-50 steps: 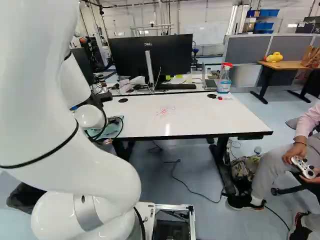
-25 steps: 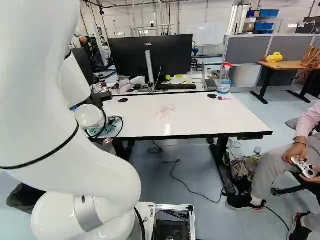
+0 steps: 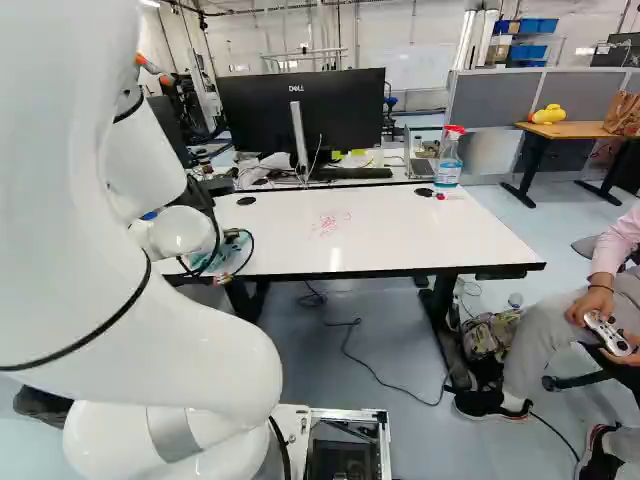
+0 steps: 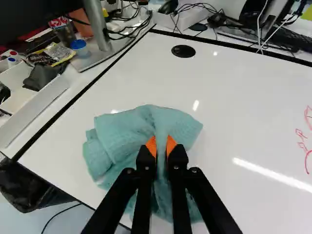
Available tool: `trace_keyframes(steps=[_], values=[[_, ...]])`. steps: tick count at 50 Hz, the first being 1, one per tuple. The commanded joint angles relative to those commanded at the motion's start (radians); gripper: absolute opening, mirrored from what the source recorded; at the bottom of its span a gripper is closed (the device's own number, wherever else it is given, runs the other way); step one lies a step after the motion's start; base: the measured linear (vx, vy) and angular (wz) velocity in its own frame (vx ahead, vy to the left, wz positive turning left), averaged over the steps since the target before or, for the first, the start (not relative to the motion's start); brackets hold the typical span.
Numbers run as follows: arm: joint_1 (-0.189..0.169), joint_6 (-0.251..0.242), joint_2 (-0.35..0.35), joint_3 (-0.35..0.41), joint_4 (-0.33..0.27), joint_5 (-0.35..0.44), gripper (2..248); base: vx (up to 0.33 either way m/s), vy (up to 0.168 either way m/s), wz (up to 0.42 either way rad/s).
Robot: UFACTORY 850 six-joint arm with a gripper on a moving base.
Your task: Clean the table with the green towel
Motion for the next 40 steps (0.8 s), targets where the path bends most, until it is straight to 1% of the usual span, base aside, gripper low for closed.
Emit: trace_keyframes(steps=[40], values=[[-0.171, 0.0, 0.141, 0.022, 0.0, 0.0, 42, 0.0, 0.0, 0.0]])
